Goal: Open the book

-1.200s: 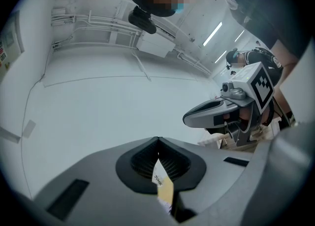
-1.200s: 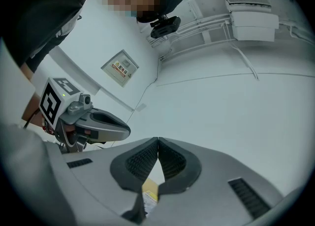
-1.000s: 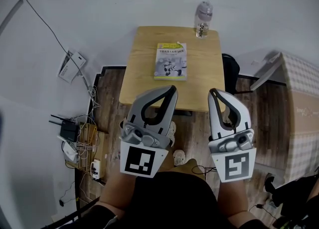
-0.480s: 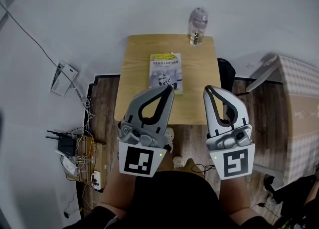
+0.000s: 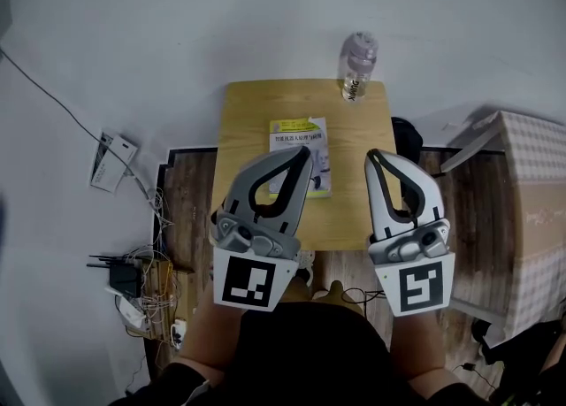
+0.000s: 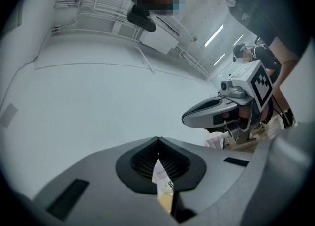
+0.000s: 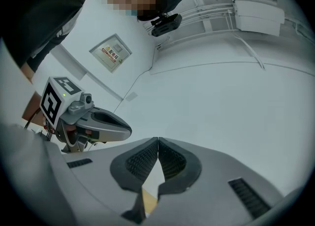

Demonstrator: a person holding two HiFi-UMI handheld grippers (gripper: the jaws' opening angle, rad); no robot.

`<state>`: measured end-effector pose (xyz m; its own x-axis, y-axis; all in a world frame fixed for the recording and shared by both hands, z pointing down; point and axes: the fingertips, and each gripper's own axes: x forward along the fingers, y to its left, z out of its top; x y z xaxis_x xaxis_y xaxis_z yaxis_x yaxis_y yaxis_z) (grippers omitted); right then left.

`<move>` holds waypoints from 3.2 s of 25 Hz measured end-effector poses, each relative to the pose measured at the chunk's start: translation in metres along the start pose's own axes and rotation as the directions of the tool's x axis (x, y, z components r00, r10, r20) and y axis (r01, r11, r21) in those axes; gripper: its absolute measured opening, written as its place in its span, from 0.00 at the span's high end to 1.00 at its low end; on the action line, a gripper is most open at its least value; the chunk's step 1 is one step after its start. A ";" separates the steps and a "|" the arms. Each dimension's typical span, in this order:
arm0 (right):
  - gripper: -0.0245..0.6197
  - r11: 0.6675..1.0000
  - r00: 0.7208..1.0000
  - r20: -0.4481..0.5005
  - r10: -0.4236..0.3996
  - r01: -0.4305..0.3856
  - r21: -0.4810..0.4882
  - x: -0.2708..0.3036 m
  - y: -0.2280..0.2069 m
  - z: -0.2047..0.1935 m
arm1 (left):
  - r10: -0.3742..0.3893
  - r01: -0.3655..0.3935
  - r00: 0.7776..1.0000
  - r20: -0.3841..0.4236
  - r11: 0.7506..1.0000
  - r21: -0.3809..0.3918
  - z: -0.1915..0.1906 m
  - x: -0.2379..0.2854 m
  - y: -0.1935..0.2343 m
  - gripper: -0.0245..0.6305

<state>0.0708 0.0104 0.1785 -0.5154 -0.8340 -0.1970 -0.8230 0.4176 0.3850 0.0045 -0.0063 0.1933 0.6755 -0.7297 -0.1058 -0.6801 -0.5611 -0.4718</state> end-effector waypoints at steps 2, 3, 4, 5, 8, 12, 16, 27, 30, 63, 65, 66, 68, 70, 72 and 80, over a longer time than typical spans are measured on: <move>0.92 1.000 1.000 0.000 -0.007 0.007 0.001 0.011 -0.004 -0.003 | -0.010 0.010 1.000 0.002 1.000 0.002 -0.004 0.009 0.007 0.96; 0.92 1.000 1.000 0.000 -0.011 0.011 -0.001 0.016 -0.006 -0.005 | -0.013 0.013 1.000 0.006 1.000 0.004 -0.006 0.012 0.011 0.96; 0.92 1.000 1.000 0.000 -0.015 0.015 -0.002 0.021 -0.007 -0.007 | -0.017 0.017 1.000 0.010 1.000 0.006 -0.008 0.016 0.014 0.96; 0.92 1.000 1.000 0.000 -0.019 0.019 -0.003 0.026 -0.008 -0.008 | -0.022 0.022 1.000 0.014 1.000 0.008 -0.010 0.019 0.018 0.96; 0.92 1.000 1.000 -0.006 -0.029 0.029 -0.008 0.039 -0.009 -0.013 | -0.038 0.037 0.999 0.026 0.999 0.011 -0.016 0.026 0.027 0.96; 0.92 0.999 0.999 -0.021 -0.041 0.041 -0.029 0.054 -0.013 -0.018 | -0.053 0.053 0.998 0.039 0.999 0.007 -0.023 0.037 0.039 0.96; 0.92 0.997 0.997 -0.032 -0.075 0.075 -0.020 0.062 -0.021 -0.023 | -0.068 0.068 0.997 0.048 0.998 0.001 -0.030 0.042 0.047 0.96; 0.92 0.997 0.996 -0.046 -0.073 0.071 -0.034 0.070 -0.013 -0.028 | -0.090 0.091 0.995 0.053 0.996 -0.014 -0.040 0.047 0.052 0.96; 0.92 0.997 0.996 -0.048 -0.073 0.072 -0.025 0.071 -0.017 -0.034 | -0.095 0.096 0.995 0.042 0.995 -0.015 -0.045 0.051 0.050 0.96; 0.92 0.999 0.987 -0.150 -0.048 0.049 0.007 0.069 -0.041 -0.093 | -0.437 0.392 0.797 -0.417 0.899 -0.193 -0.182 0.087 -0.053 0.95; 0.92 0.999 0.988 -0.150 -0.047 0.049 0.011 0.068 -0.043 -0.095 | -0.457 0.406 0.773 -0.440 0.889 -0.211 -0.192 0.086 -0.059 0.92; 0.92 0.999 0.987 -0.152 -0.045 0.047 0.013 0.068 -0.043 -0.097 | -0.467 0.409 0.761 -0.450 0.884 -0.225 -0.197 0.087 -0.063 0.88; 0.92 0.999 0.987 -0.157 -0.040 0.044 0.022 0.067 -0.045 -0.100 | -0.479 0.405 0.745 -0.464 0.878 -0.257 -0.209 0.087 -0.069 0.86; 0.92 0.999 0.986 -0.161 -0.036 0.041 0.028 0.066 -0.046 -0.104 | -0.488 0.397 0.726 -0.485 0.873 -0.283 -0.221 0.087 -0.077 0.85; 0.92 0.999 0.986 -0.163 -0.031 0.036 0.027 0.065 -0.047 -0.106 | -0.492 0.390 0.704 -0.512 0.870 -0.300 -0.232 0.086 -0.084 0.85; 0.92 0.999 0.984 -0.177 -0.019 0.028 0.045 0.063 -0.053 -0.119 | -0.478 0.336 0.651 -0.589 0.878 -0.341 -0.265 0.088 -0.098 0.84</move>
<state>0.1104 -0.1075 0.2523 -0.4488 -0.8927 -0.0412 -0.8469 0.4101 0.3386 0.0549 -0.1191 0.4618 0.5970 -0.4375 0.6724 -0.4673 -0.8710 -0.1518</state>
